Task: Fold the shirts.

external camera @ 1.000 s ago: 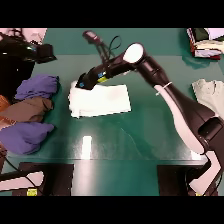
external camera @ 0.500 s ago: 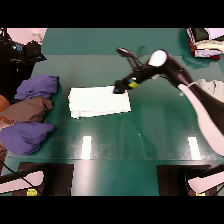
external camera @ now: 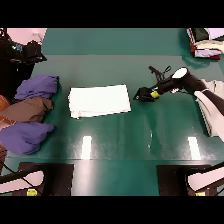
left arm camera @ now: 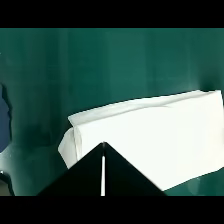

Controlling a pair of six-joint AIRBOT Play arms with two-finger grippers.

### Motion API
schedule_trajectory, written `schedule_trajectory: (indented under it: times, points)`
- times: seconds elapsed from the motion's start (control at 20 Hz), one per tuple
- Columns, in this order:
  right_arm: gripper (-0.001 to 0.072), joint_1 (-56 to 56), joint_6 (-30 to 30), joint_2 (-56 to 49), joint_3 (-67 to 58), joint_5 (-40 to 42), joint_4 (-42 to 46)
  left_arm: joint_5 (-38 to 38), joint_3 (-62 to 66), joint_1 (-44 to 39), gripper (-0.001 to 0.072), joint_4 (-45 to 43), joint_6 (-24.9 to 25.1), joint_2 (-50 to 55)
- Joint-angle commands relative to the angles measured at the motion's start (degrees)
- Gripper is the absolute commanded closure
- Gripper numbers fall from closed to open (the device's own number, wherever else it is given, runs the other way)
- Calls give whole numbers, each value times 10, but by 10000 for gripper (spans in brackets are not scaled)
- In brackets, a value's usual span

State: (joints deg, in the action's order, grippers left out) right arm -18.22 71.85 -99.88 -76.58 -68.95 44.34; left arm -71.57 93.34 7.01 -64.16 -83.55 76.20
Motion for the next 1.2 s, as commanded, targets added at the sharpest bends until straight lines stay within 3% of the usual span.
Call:
schedule_trajectory:
  times: [0.0,0.05,0.2,0.25,0.35,0.65,0.9,1.15]
  points:
    - [100,-35,0,-65,-48,-1,-62,0,0,0,682,7,0,0]
    - [102,-52,0,-84,-71,0,-85,0,0,0,681,8,0,0]
    - [270,-96,-1,-136,-141,-1,-116,-5,0,0,682,33,0,0]
    - [385,-109,-2,-150,-164,-2,-116,-5,0,-1,682,41,0,0]
    - [689,-120,-16,-162,-199,-4,-114,-7,0,-14,682,42,0,0]
    - [696,-40,-19,-104,-234,-2,-108,-10,0,-97,682,42,12,0]
    - [696,146,0,8,-234,-15,5,-4,0,-174,682,42,12,0]
    - [695,355,2,69,-234,-13,22,31,0,-222,682,42,11,0]
